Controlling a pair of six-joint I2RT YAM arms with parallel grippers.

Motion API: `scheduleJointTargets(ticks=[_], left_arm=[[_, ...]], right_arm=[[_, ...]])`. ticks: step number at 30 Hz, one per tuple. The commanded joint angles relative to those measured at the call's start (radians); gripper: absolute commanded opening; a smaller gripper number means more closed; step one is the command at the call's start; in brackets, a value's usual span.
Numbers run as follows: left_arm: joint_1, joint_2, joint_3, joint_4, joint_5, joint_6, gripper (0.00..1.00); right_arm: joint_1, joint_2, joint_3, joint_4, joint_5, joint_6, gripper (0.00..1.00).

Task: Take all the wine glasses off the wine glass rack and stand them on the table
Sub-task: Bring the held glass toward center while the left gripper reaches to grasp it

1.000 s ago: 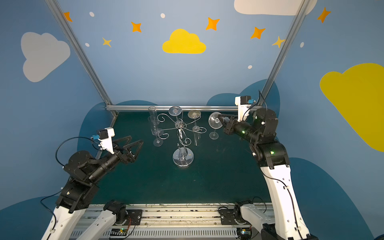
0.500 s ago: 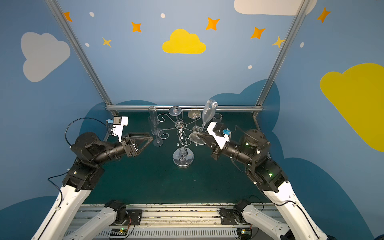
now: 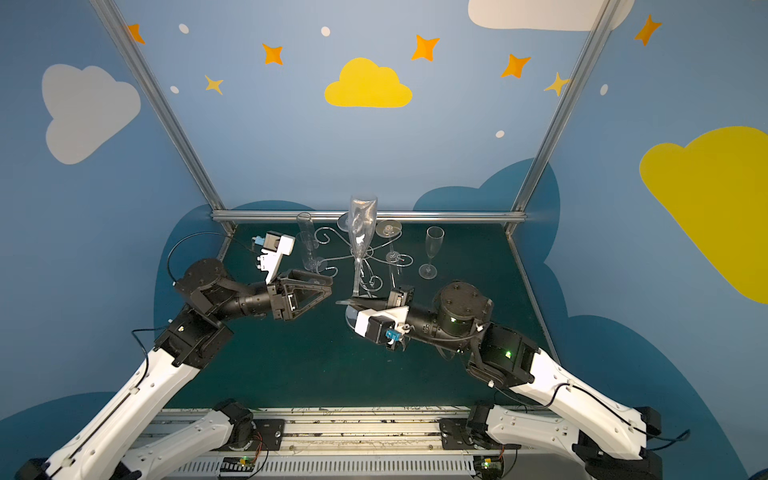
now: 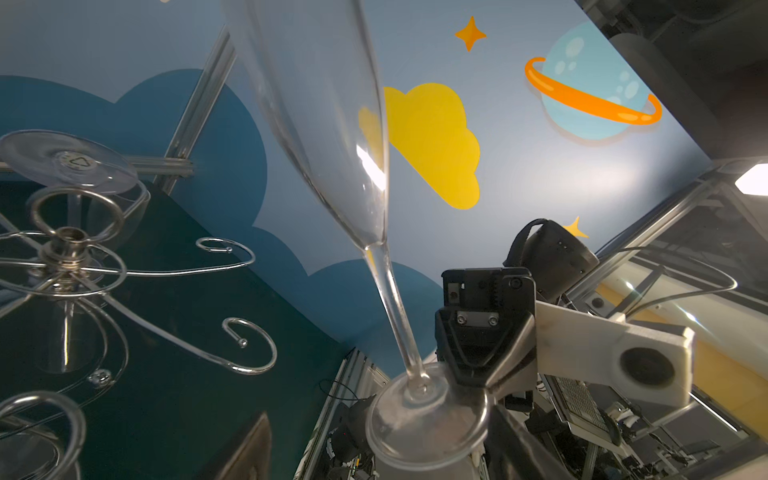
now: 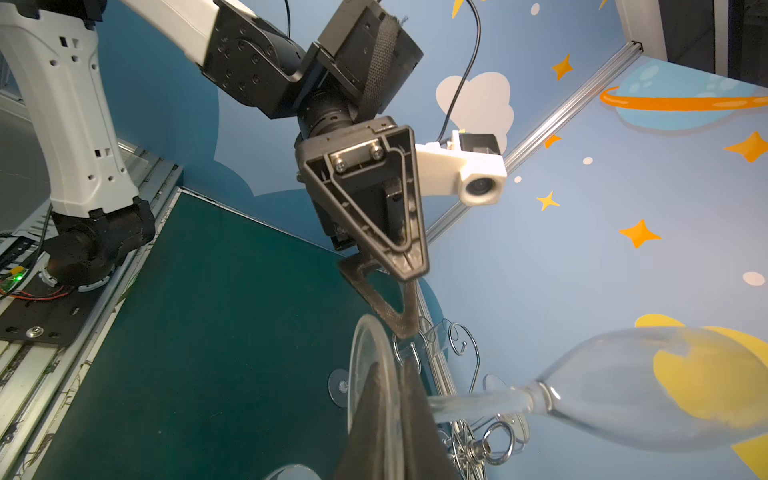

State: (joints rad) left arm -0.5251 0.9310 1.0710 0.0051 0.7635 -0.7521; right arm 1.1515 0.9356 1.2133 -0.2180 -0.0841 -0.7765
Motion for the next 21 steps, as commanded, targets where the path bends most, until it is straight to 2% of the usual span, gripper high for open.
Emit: scheduleJointTargets(ticks=[1,11,18,21], left_arm=[[-0.026,0.010,0.032,0.063,0.002,0.004,0.77],[-0.066,0.041,0.032,0.094,-0.001,-0.005,0.64],[-0.084,0.069,0.049,0.102,0.001,-0.002,0.48],[-0.091,0.073,0.043,0.104,-0.002,-0.001,0.43]], right_arm=[[0.044,0.009,-0.005,0.085,0.078,-0.110,0.00],[0.127,0.022,-0.035,0.112,0.159,-0.193,0.00],[0.161,0.023,-0.042,0.107,0.184,-0.206,0.00],[0.169,0.022,-0.049,0.111,0.197,-0.217,0.00]])
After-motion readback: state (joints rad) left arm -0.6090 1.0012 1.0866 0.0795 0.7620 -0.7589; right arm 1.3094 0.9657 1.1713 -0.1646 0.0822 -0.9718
